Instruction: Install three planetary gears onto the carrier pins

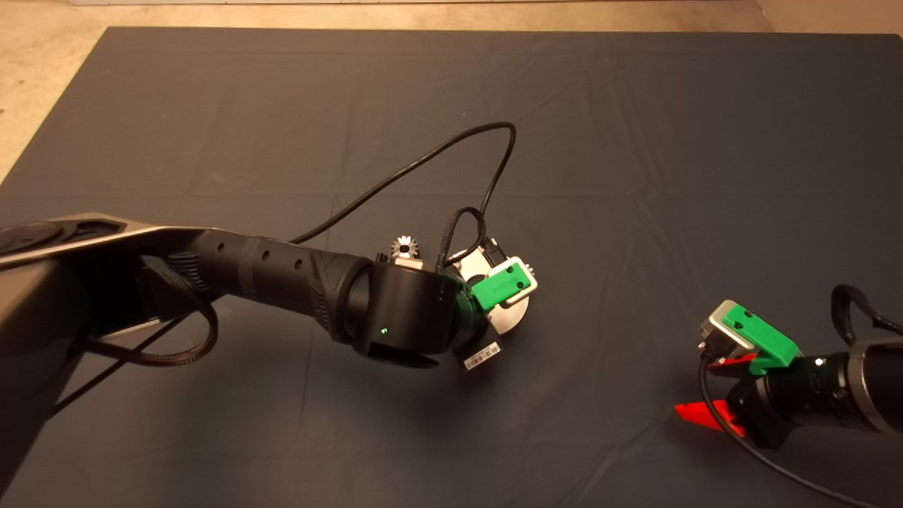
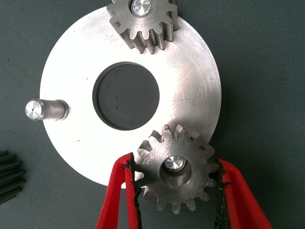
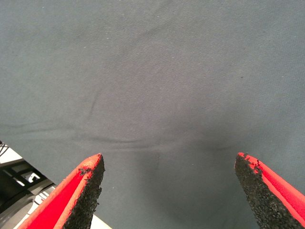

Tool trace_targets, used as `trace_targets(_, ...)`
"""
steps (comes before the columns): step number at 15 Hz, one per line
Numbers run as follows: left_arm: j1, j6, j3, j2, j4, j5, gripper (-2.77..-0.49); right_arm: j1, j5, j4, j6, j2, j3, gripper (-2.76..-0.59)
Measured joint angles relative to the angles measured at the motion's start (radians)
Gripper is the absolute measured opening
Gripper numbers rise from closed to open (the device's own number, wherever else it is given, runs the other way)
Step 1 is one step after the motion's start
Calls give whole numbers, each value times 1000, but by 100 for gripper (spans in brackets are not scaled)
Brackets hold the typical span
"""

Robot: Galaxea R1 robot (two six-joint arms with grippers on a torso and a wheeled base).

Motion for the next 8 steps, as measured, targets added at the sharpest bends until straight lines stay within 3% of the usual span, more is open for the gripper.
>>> trace_targets(8, 0, 6, -1, 0, -3, 0, -263, 0, 0, 0, 0, -2, 0, -133)
